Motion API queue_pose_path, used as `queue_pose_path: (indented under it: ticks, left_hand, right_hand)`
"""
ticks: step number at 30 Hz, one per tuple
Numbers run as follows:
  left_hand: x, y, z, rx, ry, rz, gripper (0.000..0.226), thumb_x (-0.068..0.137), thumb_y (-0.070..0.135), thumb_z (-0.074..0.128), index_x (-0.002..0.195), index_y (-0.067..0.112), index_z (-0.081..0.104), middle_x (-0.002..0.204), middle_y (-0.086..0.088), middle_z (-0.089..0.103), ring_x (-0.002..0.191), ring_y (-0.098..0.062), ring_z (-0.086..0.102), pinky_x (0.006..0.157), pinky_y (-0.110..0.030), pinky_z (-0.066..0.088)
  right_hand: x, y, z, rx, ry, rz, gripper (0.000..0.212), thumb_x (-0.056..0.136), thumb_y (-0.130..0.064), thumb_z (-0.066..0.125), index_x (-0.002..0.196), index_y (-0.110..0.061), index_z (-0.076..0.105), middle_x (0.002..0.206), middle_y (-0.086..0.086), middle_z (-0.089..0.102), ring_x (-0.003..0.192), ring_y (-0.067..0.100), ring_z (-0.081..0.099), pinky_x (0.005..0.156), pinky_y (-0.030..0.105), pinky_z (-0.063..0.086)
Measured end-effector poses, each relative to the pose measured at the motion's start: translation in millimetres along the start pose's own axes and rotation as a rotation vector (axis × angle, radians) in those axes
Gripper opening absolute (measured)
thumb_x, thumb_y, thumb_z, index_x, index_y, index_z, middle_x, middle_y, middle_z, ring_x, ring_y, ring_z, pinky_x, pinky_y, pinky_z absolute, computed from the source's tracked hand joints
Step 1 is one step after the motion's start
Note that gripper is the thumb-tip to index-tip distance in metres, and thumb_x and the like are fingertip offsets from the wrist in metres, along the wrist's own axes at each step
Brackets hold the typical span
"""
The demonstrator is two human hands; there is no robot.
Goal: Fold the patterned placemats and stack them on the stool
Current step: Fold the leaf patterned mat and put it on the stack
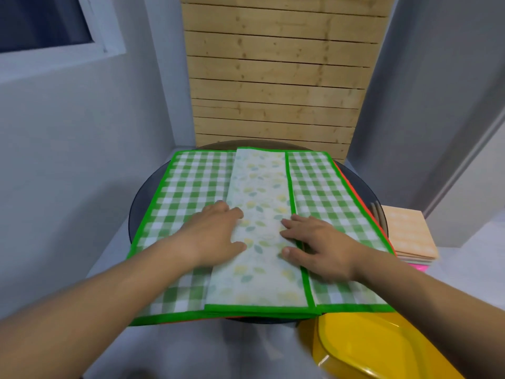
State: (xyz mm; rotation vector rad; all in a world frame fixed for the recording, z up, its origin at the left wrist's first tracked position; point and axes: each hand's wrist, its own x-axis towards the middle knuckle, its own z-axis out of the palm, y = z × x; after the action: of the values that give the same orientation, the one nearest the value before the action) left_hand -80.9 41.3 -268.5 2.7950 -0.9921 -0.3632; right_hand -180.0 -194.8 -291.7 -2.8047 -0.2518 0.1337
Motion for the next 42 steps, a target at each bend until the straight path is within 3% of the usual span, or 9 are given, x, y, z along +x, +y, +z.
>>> queue_pose_path:
  ticks: [4,7,9,17,21,25,28,36,42]
  left_hand:
    - [-17.6,10.2,9.5,-0.012,-0.108,0.236,0.068,0.093,0.057,0.057,0.151,0.028,0.034,0.156,0.002,0.028,0.145,-0.016,0.023,0.116,-0.027,0.022]
    - [-21.5,12.4,23.5,-0.012,-0.097,0.25,0.072,0.093,0.063,0.051,0.154,0.032,0.028,0.165,0.0,0.014,0.151,-0.015,0.009,0.119,-0.026,0.01]
    - [-21.8,8.7,33.9,0.009,-0.079,0.257,0.075,0.093,0.066,0.046,0.156,0.033,0.022,0.168,-0.001,0.004,0.153,-0.015,-0.001,0.122,-0.029,0.004]
    - [-21.3,-1.7,54.1,0.019,-0.025,0.297,0.078,0.092,0.073,0.035,0.158,0.036,0.014,0.168,0.003,-0.007,0.153,-0.011,-0.012,0.123,-0.032,-0.009]
    - [-22.4,-0.6,55.3,0.0,-0.019,0.294,0.088,0.081,0.08,0.02,0.157,0.036,0.015,0.168,0.004,-0.005,0.152,-0.01,-0.012,0.123,-0.031,-0.009]
    - [-23.0,-0.4,55.5,0.004,-0.008,0.292,0.076,0.093,0.071,0.036,0.157,0.035,0.016,0.167,0.005,-0.006,0.152,-0.008,-0.012,0.122,-0.03,-0.01]
    - [-23.4,-0.4,55.4,0.01,0.0,0.295,0.074,0.094,0.069,0.037,0.157,0.035,0.016,0.168,0.004,-0.005,0.152,-0.009,-0.011,0.122,-0.03,-0.01]
    - [-25.6,2.8,51.2,-0.032,-0.009,0.281,0.072,0.095,0.065,0.043,0.156,0.035,0.02,0.168,0.006,-0.004,0.152,-0.007,-0.01,0.119,-0.025,-0.01]
    - [-27.0,4.1,47.2,-0.075,-0.034,0.267,0.07,0.095,0.063,0.045,0.156,0.036,0.024,0.167,0.009,-0.001,0.151,-0.004,-0.007,0.114,-0.019,-0.009]
  right_hand:
    - [-10.1,-18.6,2.0,0.058,0.167,-0.085,0.037,0.086,-0.051,0.065,0.116,-0.029,0.066,0.138,-0.006,0.056,0.13,0.009,0.044,0.111,0.029,0.032]
    - [-25.4,-37.3,12.1,0.218,0.194,-0.168,0.023,0.082,-0.046,0.071,0.095,-0.028,0.067,0.117,-0.013,0.062,0.115,0.005,0.051,0.101,0.023,0.039]
    - [-33.5,-42.0,20.0,0.232,0.163,-0.204,0.021,0.081,-0.044,0.075,0.09,-0.026,0.068,0.116,-0.012,0.062,0.114,0.004,0.051,0.1,0.021,0.038]
    - [-52.5,-35.5,37.9,0.152,0.129,-0.257,0.041,0.071,-0.059,0.077,0.094,-0.027,0.063,0.132,-0.006,0.054,0.123,0.007,0.046,0.104,0.015,0.031]
    - [-52.2,-36.4,39.5,0.124,0.157,-0.287,0.04,0.073,-0.054,0.079,0.094,-0.024,0.063,0.13,-0.003,0.057,0.118,0.014,0.052,0.101,0.025,0.038]
    - [-53.0,-37.7,41.3,0.111,0.179,-0.296,0.034,0.076,-0.05,0.078,0.093,-0.024,0.064,0.13,-0.003,0.058,0.118,0.016,0.054,0.098,0.033,0.042]
    - [-53.9,-38.5,41.8,0.115,0.185,-0.294,0.032,0.077,-0.048,0.077,0.093,-0.024,0.064,0.129,-0.003,0.058,0.117,0.016,0.054,0.097,0.036,0.044]
    - [-56.4,-39.1,38.4,0.16,0.219,-0.308,0.024,0.085,-0.042,0.069,0.093,-0.02,0.065,0.12,-0.004,0.064,0.112,0.012,0.057,0.094,0.029,0.045]
    - [-56.1,-39.9,38.1,0.147,0.256,-0.322,0.023,0.09,-0.04,0.061,0.09,-0.018,0.067,0.111,-0.007,0.068,0.108,0.013,0.06,0.09,0.032,0.049]
